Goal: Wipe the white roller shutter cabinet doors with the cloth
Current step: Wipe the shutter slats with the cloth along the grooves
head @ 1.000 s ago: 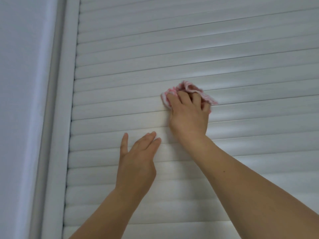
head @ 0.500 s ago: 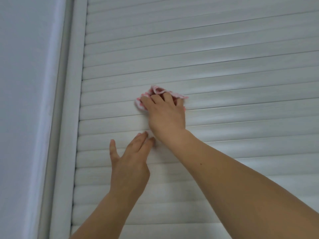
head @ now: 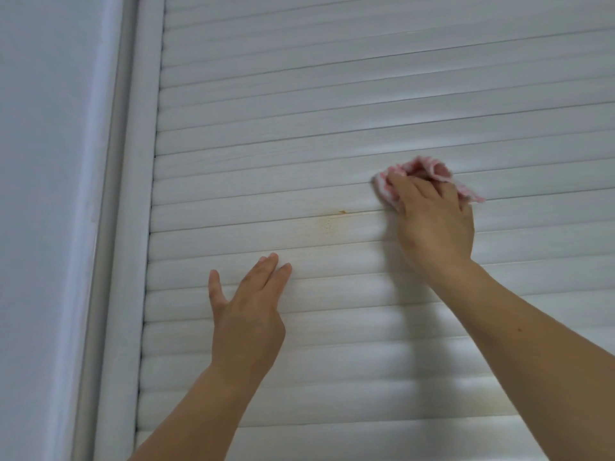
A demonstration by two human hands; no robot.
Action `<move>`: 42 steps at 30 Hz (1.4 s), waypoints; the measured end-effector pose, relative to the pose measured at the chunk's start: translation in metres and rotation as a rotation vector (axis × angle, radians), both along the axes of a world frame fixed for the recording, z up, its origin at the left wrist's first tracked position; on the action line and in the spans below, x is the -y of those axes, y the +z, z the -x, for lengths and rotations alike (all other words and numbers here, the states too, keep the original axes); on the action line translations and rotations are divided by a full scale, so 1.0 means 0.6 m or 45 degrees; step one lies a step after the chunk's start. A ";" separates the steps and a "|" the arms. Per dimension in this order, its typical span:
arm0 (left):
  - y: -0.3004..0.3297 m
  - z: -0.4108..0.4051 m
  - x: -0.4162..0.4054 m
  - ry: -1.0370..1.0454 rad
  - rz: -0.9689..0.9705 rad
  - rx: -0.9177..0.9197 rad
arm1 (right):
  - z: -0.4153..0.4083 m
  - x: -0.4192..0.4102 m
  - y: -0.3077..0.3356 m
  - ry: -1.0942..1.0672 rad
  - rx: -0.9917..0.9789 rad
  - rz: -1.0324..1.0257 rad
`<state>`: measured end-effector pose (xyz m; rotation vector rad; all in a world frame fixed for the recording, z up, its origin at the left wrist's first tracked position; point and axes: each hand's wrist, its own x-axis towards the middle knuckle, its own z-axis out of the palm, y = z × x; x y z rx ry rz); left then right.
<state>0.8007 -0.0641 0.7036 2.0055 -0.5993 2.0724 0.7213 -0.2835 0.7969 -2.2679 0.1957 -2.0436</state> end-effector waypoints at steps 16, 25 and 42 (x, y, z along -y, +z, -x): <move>0.000 -0.006 0.002 -0.107 0.033 0.036 | -0.072 -0.207 -0.049 0.143 -0.129 0.283; 0.000 -0.002 -0.001 -0.084 0.014 0.000 | -0.081 -0.182 -0.039 0.021 -0.137 0.571; 0.006 0.011 -0.002 0.069 0.033 -0.031 | -0.016 0.001 -0.018 -0.083 0.085 0.247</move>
